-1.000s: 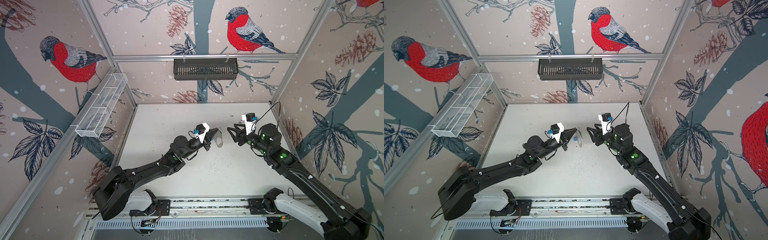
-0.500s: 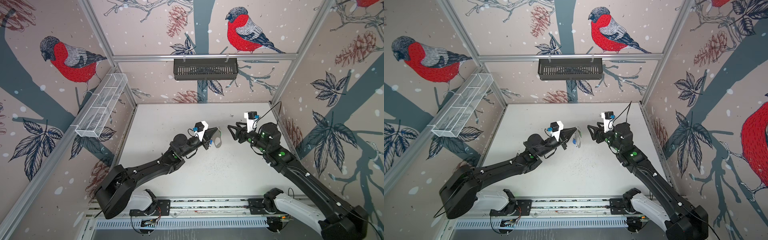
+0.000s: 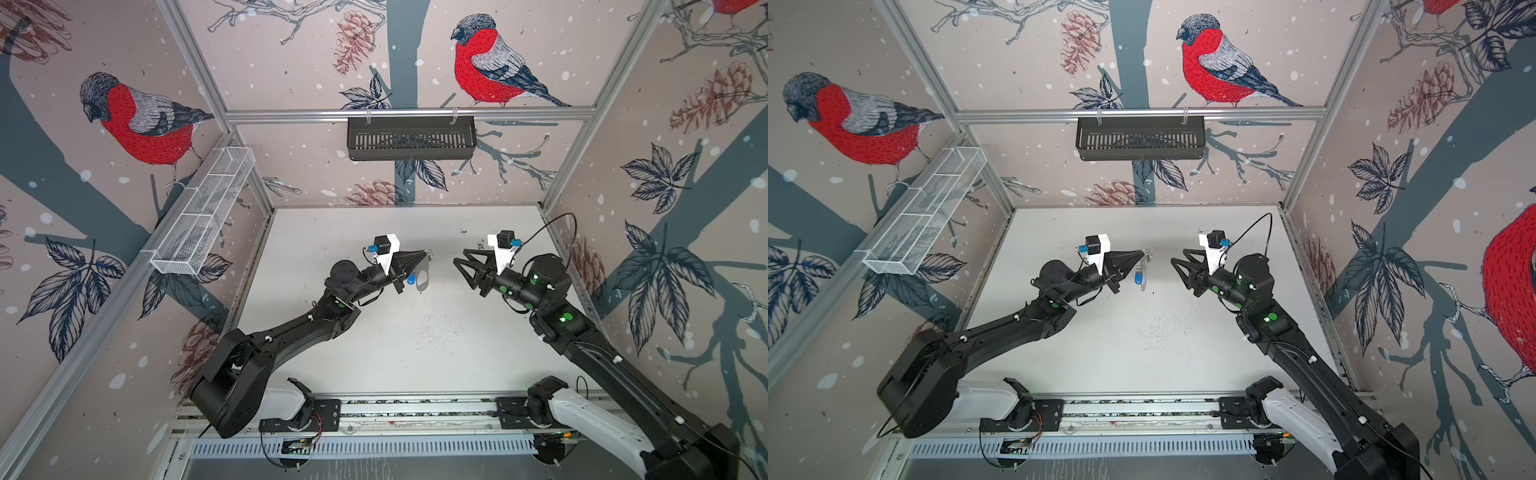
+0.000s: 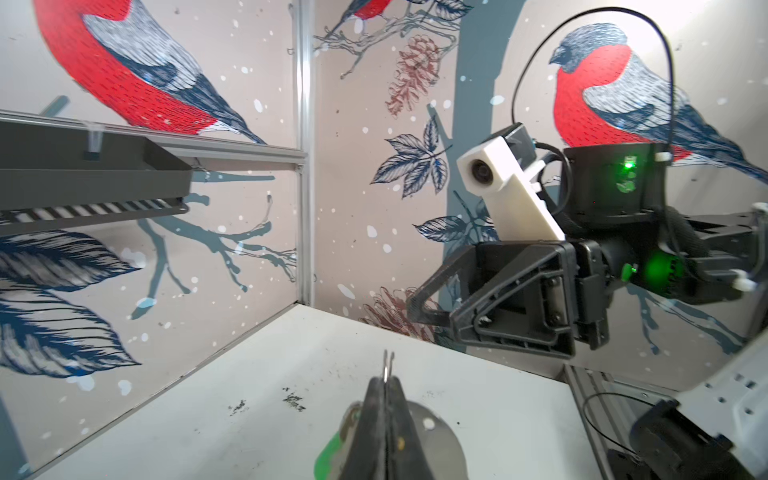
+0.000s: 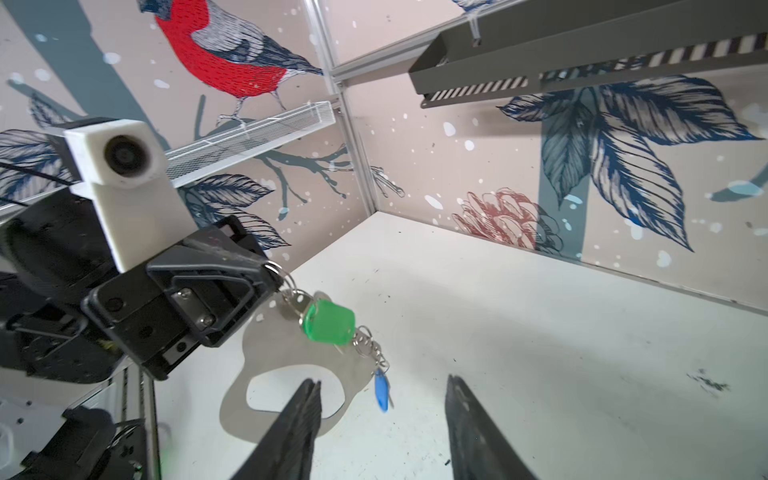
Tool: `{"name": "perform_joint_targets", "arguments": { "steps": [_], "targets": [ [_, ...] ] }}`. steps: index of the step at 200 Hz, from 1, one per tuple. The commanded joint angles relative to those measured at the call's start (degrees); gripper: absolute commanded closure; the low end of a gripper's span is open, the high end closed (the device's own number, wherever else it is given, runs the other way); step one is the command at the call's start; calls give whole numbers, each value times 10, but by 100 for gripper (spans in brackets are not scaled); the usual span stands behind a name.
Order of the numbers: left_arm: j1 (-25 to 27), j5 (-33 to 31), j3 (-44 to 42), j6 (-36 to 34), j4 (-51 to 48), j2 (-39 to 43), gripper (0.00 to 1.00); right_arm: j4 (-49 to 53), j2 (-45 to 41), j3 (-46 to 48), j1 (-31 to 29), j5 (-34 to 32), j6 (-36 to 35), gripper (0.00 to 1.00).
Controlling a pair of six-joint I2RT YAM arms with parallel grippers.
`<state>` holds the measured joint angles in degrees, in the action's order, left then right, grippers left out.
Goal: Put the keys on the keyring
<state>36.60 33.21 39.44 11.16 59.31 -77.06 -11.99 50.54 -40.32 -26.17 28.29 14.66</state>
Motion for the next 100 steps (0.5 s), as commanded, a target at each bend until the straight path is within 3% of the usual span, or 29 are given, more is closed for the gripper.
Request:
{"name": "perform_joint_targets", "arguments": {
  "steps": [1, 34, 100],
  "targets": [
    [-3, 55, 5, -3, 15, 8, 100, -43, 5, -5, -2, 64, -26, 52],
    [-3, 92, 10, -10, 7, 12, 100, -40, 32, -23, -15, 124, -55, 60],
    [-4, 114, 18, 4, 17, 0, 100, -43, 41, -35, -55, 148, -80, 68]
  ]
}}
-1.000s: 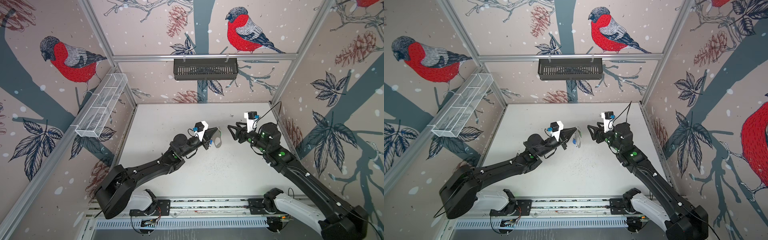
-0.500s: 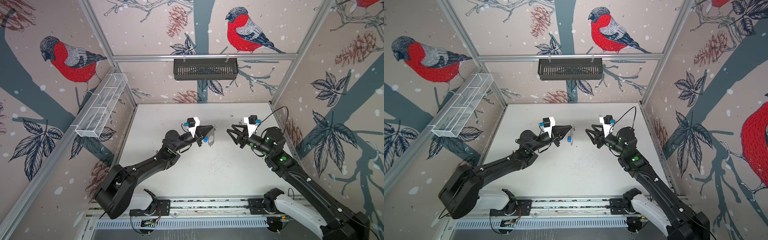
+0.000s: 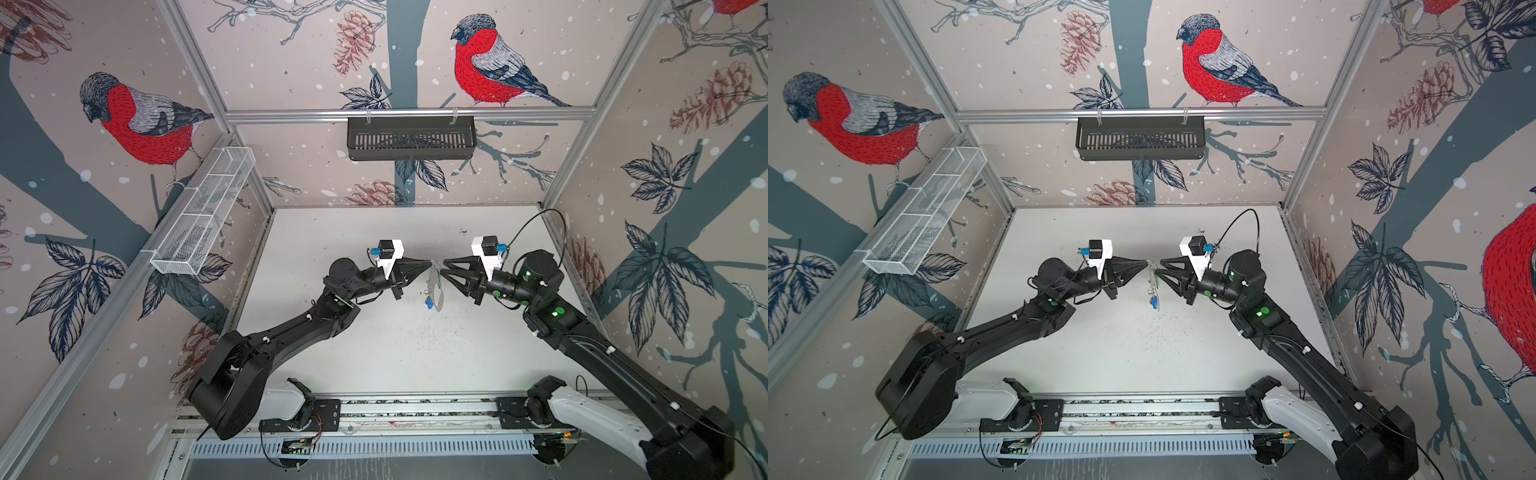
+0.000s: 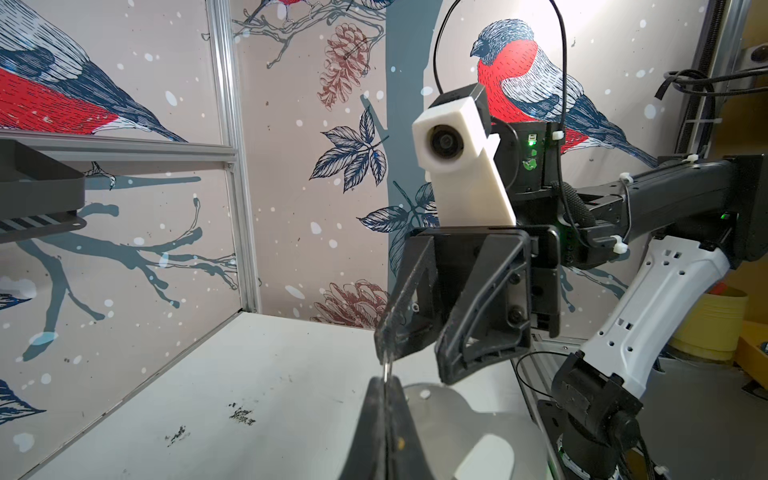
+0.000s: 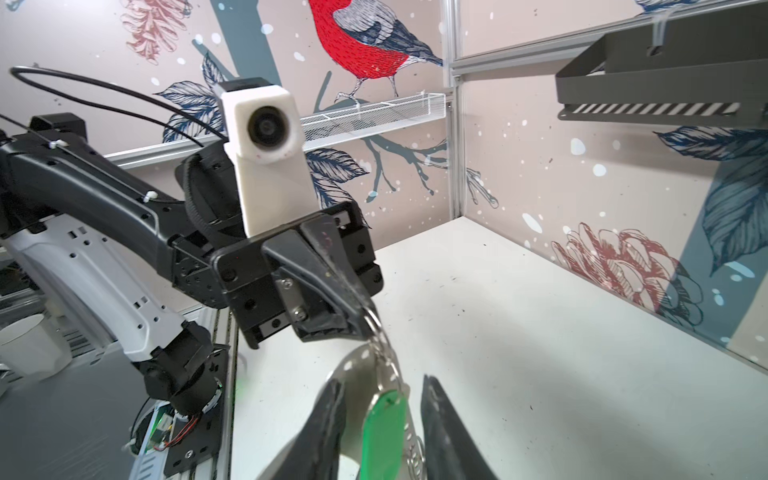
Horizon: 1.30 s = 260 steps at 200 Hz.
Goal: Put the keys on the keyring
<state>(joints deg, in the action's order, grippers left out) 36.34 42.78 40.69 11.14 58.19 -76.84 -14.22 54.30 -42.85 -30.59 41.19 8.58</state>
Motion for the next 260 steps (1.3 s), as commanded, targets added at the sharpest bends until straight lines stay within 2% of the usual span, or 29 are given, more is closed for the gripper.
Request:
{"name": "perform_joint_targets", "arguments": {
  "steps": [1, 53, 110, 122, 172, 197, 260],
  "targets": [
    [-1, 19, 5, 5, 28, -2, 100, -20, 4, -10, -12, 19, -19, 68],
    [-1, 58, 4, 37, 76, -12, 100, -15, 23, -17, -25, -1, -26, 77],
    [-1, 81, 4, 68, 121, -26, 100, -21, 23, -17, -25, 9, -26, 86],
    [-1, 82, 1, 75, 133, -30, 100, -21, 21, -18, -25, 12, -26, 85],
    [-4, 88, 10, 79, 130, -31, 100, 2, -22, -11, -14, -36, -30, 70],
    [-4, 97, 18, 80, 124, -30, 100, 29, -15, -23, -12, -38, -44, 70],
    [-4, 114, 25, 100, 147, -40, 100, 23, 1, -24, -12, -22, -44, 73]
  ]
}}
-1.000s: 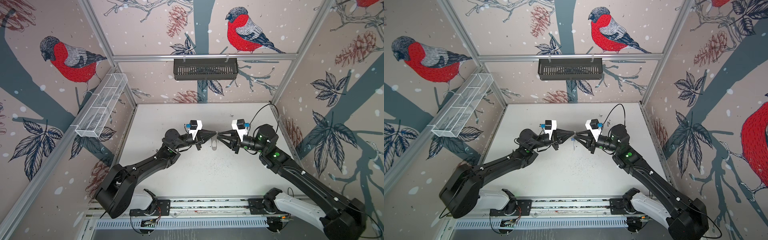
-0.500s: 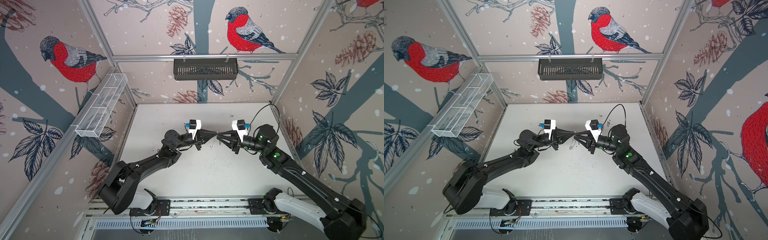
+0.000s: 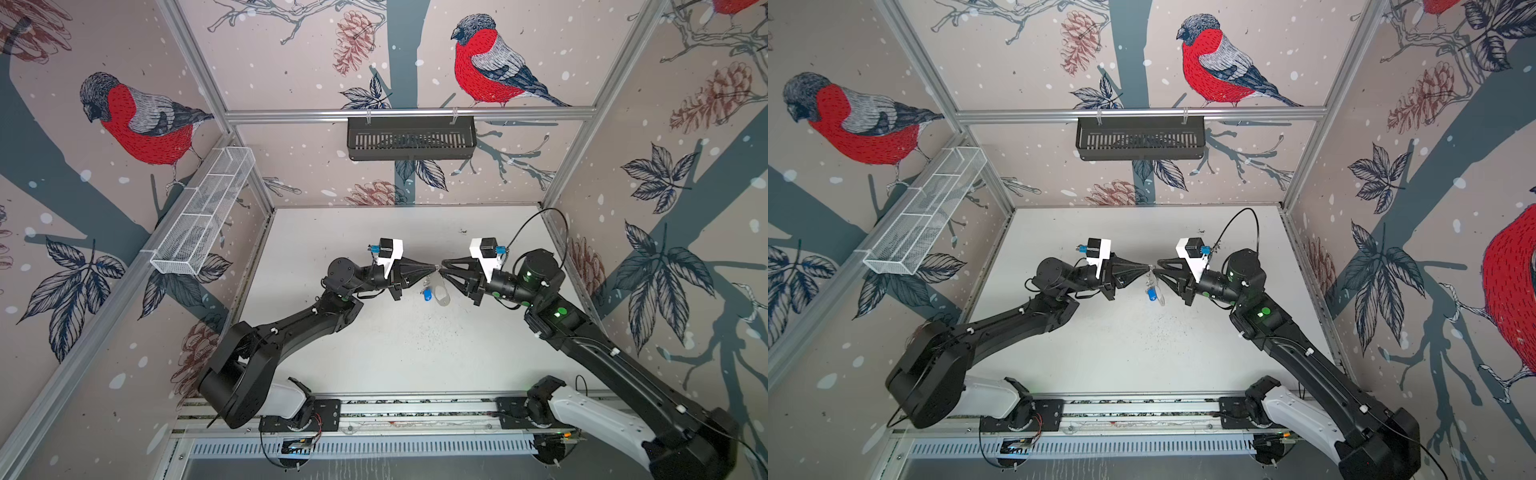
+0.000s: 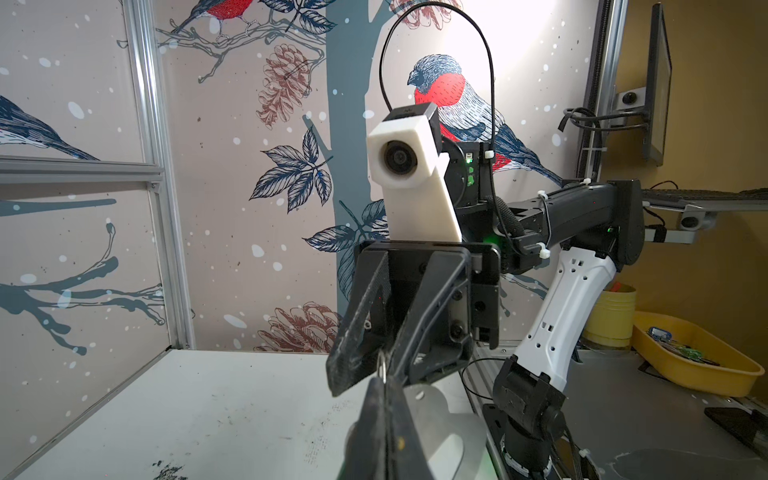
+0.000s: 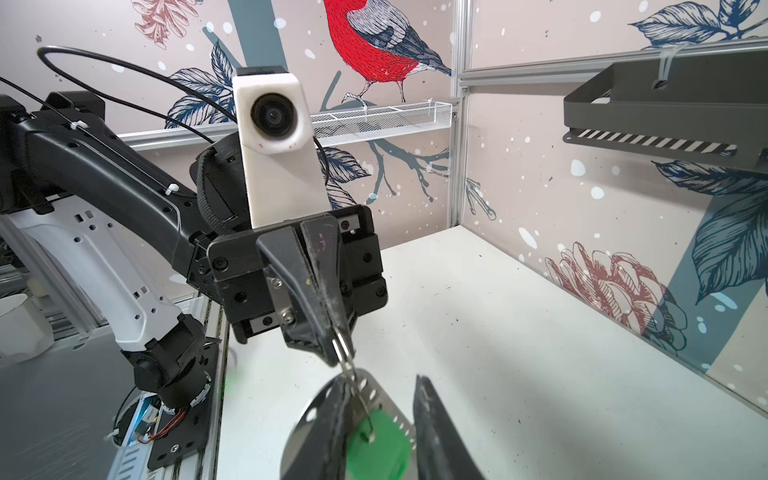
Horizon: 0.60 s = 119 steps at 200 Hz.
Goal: Put the keys on the keyring
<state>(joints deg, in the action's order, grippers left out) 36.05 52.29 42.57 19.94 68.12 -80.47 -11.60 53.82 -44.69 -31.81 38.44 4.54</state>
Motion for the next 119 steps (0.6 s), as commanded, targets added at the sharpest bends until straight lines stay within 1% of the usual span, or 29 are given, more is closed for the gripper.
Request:
{"name": "perform_joint_targets", "arguments": {
  "steps": [1, 46, 85, 107, 119],
  "targets": [
    [-1, 19, 7, 12, 49, -4, 100, -3, 6, -6, 0, 7, -4, 73],
    [-1, 29, 11, 38, 84, -25, 100, -7, 20, -13, -15, 13, -9, 78],
    [-2, 42, 19, 71, 131, -54, 100, -1, 35, -22, -23, 15, -13, 88],
    [-1, 45, 24, 90, 155, -69, 100, -2, 36, -23, -25, 8, -13, 97],
    [0, 44, 25, 92, 156, -76, 100, -6, 33, -21, -25, 6, -13, 99]
  ]
}}
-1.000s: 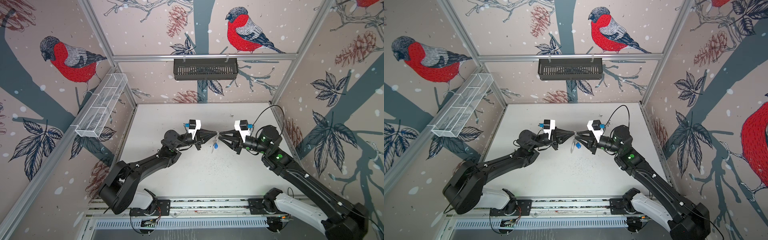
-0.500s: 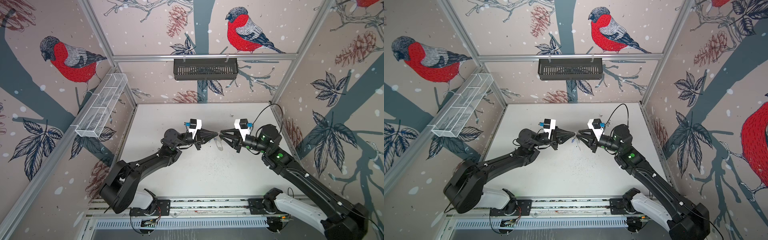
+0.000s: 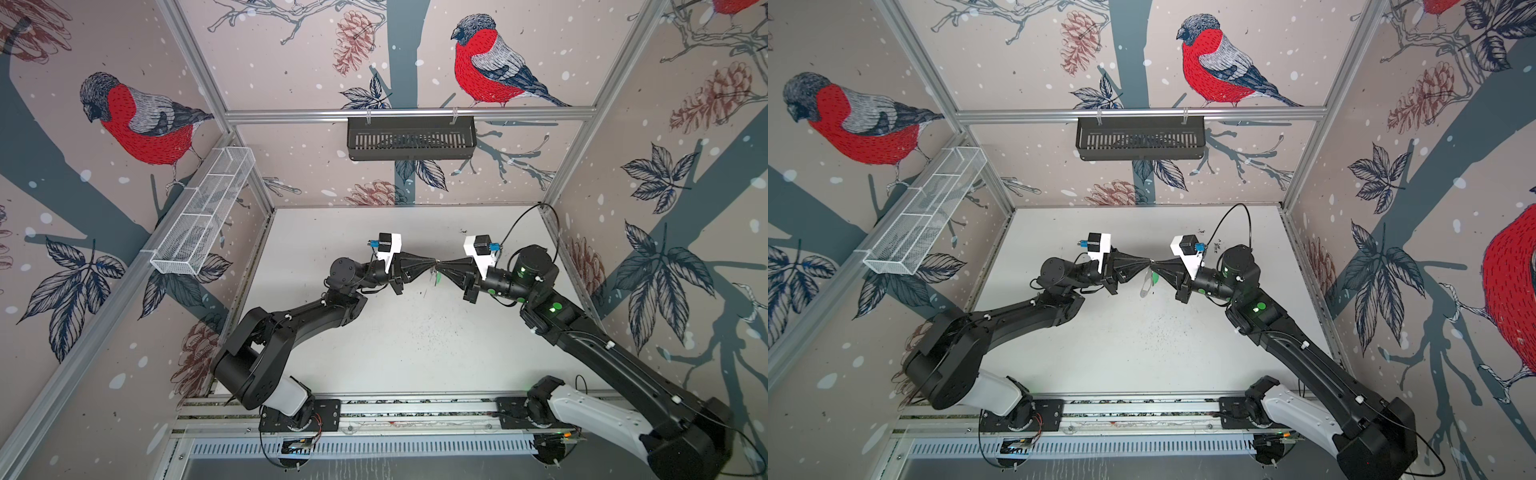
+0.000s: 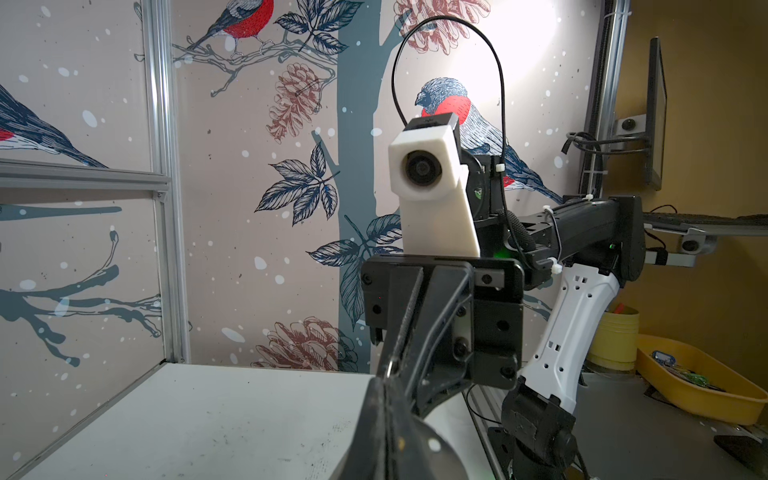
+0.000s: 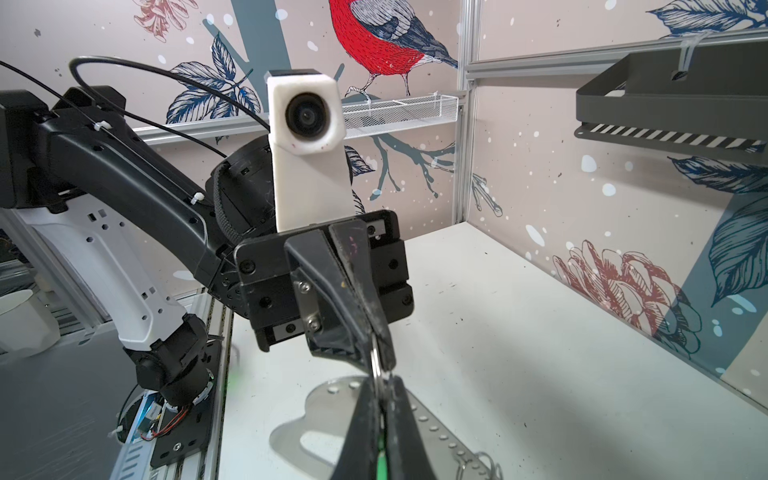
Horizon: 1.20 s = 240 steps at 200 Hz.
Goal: Put the keys on the keyring
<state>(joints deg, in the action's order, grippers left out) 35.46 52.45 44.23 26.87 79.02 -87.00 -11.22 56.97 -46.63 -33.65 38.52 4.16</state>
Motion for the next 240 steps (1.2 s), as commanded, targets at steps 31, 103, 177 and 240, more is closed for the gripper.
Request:
{"name": "perform_joint_targets", "arguments": {
  "steps": [31, 103, 177, 240],
  "targets": [
    [3, 40, 11, 17, 34, -15, 100, -7, -3, -1, -7, -20, -12, 100],
    [-41, 17, 1, -5, -50, 35, 67, 34, 13, -15, -2, -48, -30, 100],
    [-52, -99, 161, -263, -667, 137, 65, 171, 74, -116, -5, -34, -101, 100],
    [-47, -141, 228, -320, -859, 165, 67, 334, 193, -259, -12, -25, -206, 100]
  ]
}}
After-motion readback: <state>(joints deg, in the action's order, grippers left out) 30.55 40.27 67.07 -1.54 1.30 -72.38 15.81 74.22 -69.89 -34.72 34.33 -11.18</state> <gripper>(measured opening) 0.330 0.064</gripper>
